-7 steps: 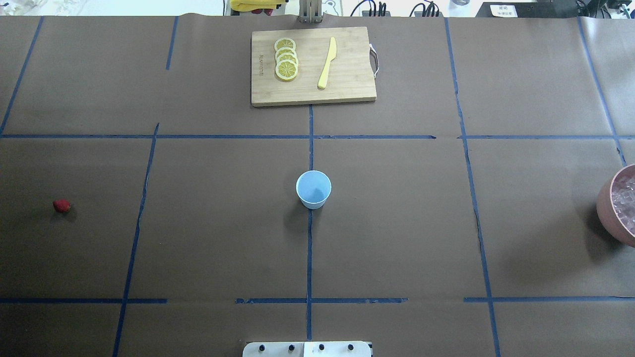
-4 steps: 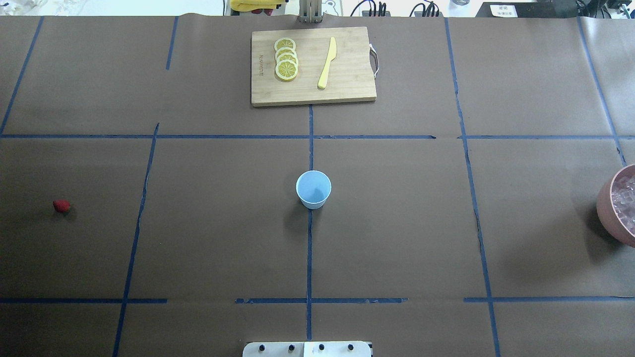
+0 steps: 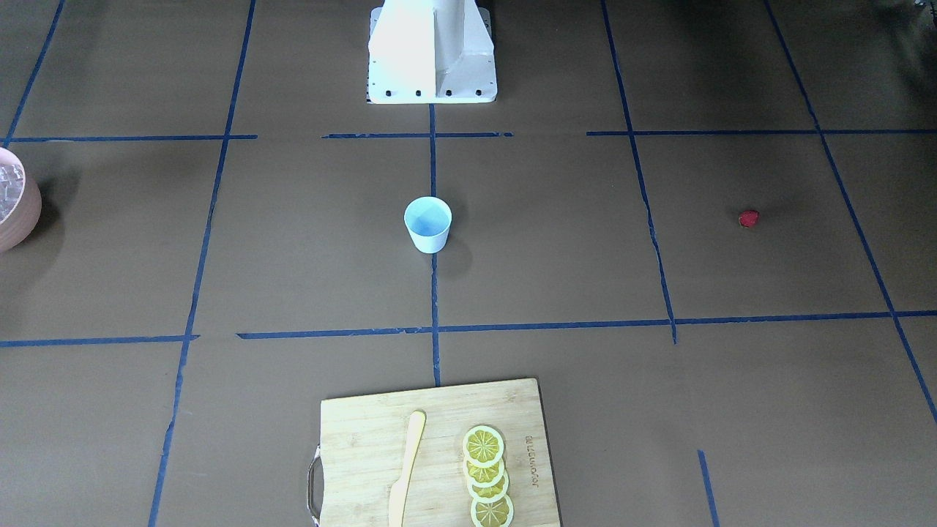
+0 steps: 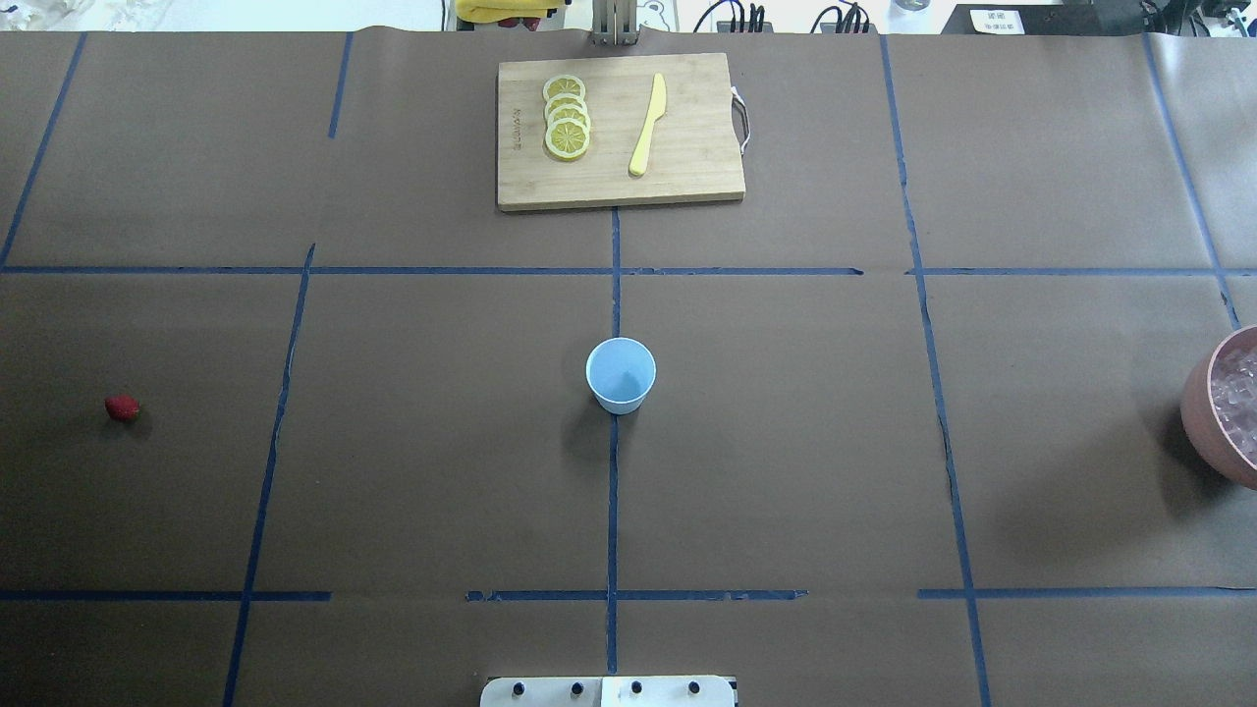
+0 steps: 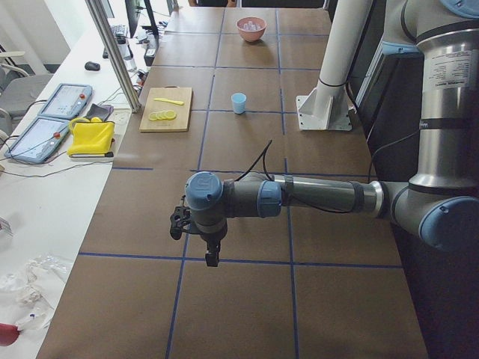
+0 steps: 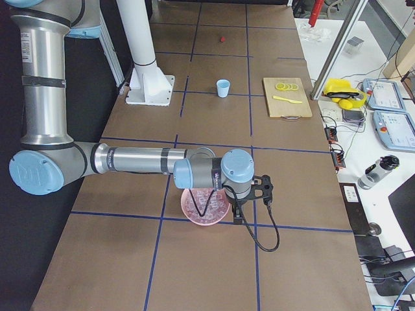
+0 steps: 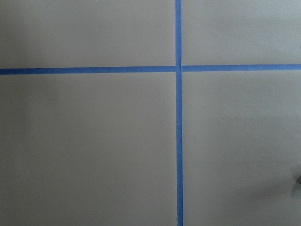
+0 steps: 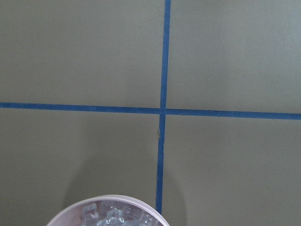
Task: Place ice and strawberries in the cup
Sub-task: 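Lower the right gripper into the pink bowl and grasp an ice cube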
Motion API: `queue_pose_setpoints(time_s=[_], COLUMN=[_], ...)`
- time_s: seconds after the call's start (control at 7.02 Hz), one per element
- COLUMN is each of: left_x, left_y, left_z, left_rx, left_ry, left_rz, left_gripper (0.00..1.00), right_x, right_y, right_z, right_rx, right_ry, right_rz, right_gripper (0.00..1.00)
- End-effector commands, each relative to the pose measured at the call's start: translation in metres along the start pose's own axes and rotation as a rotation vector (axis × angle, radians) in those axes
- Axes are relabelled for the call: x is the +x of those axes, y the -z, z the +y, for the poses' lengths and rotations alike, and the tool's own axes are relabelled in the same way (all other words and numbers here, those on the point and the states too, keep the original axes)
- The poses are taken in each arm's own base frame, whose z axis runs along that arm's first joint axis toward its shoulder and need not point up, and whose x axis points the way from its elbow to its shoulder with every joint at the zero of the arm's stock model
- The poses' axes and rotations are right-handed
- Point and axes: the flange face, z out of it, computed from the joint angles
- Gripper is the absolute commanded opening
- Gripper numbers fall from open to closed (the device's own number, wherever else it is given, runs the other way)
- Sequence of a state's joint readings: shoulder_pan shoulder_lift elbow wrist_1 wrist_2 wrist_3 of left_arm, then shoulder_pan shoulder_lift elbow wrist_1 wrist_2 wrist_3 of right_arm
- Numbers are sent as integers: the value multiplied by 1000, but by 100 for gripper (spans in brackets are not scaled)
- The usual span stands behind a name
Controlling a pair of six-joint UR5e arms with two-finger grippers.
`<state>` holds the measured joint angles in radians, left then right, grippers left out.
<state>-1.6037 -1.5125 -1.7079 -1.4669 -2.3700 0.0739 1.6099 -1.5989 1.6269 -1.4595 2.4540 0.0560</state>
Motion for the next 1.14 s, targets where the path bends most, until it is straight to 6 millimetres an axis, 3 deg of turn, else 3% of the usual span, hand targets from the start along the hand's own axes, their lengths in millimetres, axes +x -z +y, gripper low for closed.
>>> queue_pose_setpoints(time_s=[0.0, 0.14, 0.43, 1.0], left_x=[5, 9, 11, 18], left_y=[4, 9, 11, 17], left_z=[-1, -1, 0, -1], left_rx=[9, 18, 21, 34], left_ry=[-11, -19, -23, -36], left_rz=[-1, -1, -2, -3], left_gripper=[100, 100, 100, 100], right_x=[-15, -44, -86, -82], right_y=[-2, -5, -20, -53], right_z=[-4, -9, 9, 46], right_rx=[33, 39, 23, -71], right_ry=[58, 135, 243, 271], right_rz=[-24, -3, 128, 108], right_gripper=[99, 99, 99, 88])
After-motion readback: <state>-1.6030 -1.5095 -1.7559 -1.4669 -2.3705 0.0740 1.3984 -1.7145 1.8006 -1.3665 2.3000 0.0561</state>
